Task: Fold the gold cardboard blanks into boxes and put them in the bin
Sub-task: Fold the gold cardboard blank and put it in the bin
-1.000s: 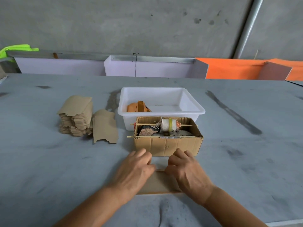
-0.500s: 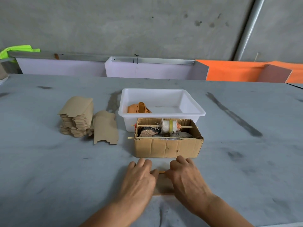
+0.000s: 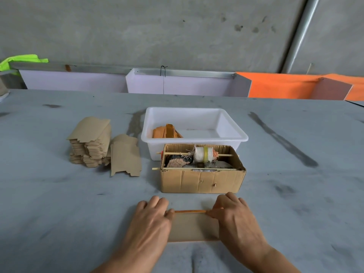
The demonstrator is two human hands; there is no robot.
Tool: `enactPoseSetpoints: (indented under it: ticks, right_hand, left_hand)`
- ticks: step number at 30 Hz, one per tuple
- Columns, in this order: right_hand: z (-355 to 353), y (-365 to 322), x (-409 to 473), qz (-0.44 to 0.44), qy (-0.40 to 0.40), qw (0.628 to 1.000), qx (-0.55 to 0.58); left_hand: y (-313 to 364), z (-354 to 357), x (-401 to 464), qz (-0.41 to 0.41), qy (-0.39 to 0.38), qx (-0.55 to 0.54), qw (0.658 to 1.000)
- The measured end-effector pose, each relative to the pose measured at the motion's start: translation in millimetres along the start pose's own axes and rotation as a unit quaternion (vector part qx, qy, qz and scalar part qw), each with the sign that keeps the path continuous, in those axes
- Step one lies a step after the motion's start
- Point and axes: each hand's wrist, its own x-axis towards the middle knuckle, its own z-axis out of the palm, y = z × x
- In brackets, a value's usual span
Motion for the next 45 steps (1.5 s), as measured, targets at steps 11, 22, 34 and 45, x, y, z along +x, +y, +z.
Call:
enactPoseSetpoints:
  ticks: [11,22,34,45]
  right_hand:
    - [0.9,4.8,-4.2,0.122,-0.071,0.973,0.182]
    - [-24.4,11.4,-34.7,0.187,-0.063,0.891,0.408]
    - [-49.5,-9.1,-11.2,0.158,-0.01,0.78,0.605]
    - [-55.4,-15.2,-0.8,0.388,0.066,0.689,0.608]
  left_hand:
    - [-12.3,3.1,8.3,-0.122,-0.1,-0.12,0.98]
    - [-7.9,4.6,21.8,-0.184,-0.026,-0.303,0.935]
    - [-15.9,-23.7,27.7,-0.268,-0.037,-0.563,0.78]
    - [-10.8,-45.6,22.4,-0.291,-0.056,-0.71,0.639]
